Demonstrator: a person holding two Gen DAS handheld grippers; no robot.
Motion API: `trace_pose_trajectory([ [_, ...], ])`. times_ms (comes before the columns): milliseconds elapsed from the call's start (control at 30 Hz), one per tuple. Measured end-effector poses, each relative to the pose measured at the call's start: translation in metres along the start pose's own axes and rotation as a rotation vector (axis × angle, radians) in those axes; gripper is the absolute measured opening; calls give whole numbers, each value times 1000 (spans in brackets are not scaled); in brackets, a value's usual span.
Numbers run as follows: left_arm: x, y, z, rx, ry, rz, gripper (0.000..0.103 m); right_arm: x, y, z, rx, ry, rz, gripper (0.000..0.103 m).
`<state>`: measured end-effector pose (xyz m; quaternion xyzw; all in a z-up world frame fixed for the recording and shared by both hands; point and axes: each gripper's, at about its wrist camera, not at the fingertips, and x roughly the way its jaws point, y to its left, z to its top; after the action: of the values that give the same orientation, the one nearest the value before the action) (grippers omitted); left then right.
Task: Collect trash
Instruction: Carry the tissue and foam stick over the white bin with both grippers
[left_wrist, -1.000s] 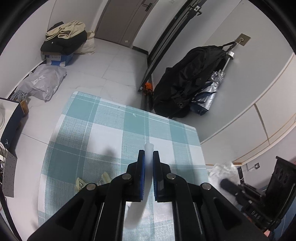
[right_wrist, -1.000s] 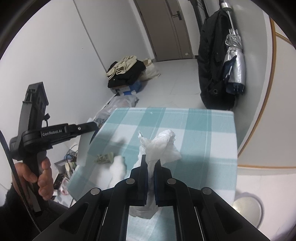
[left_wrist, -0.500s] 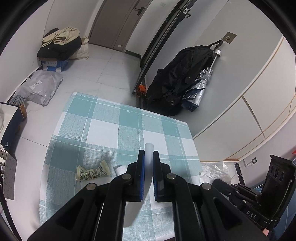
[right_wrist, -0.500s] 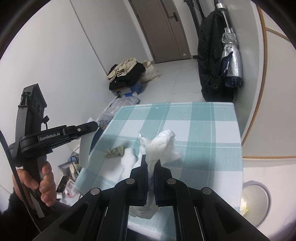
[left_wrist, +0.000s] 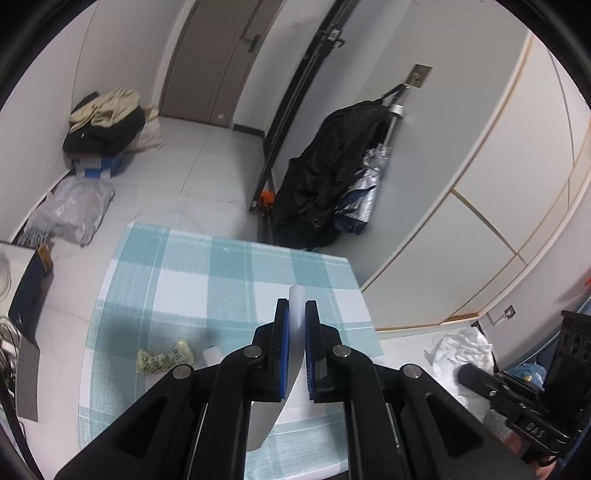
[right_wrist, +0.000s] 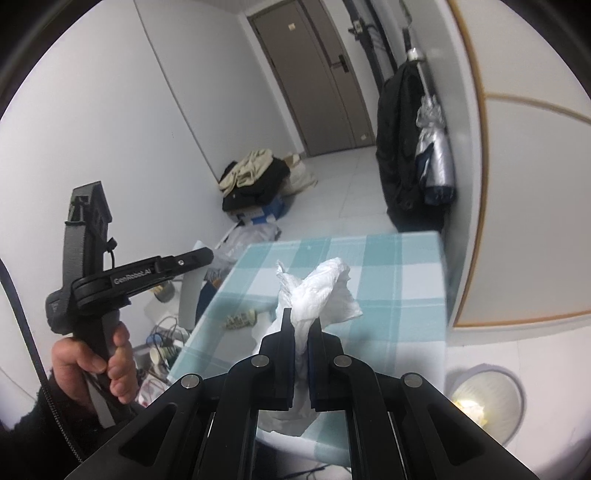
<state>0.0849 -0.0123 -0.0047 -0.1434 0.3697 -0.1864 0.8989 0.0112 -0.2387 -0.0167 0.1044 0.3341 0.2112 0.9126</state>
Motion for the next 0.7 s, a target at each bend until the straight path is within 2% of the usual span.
trace_pose_trajectory([
  [267, -7, -48, 0, 49, -19, -45, 3, -61, -25, 8, 41, -107, -5, 5],
  [533, 16, -110, 3, 86, 33, -153, 3, -115, -73, 6, 109, -160, -80, 5],
  [700, 40, -152, -1, 136, 94, -213, 3, -141, -119, -6, 192, -177, -151, 5],
])
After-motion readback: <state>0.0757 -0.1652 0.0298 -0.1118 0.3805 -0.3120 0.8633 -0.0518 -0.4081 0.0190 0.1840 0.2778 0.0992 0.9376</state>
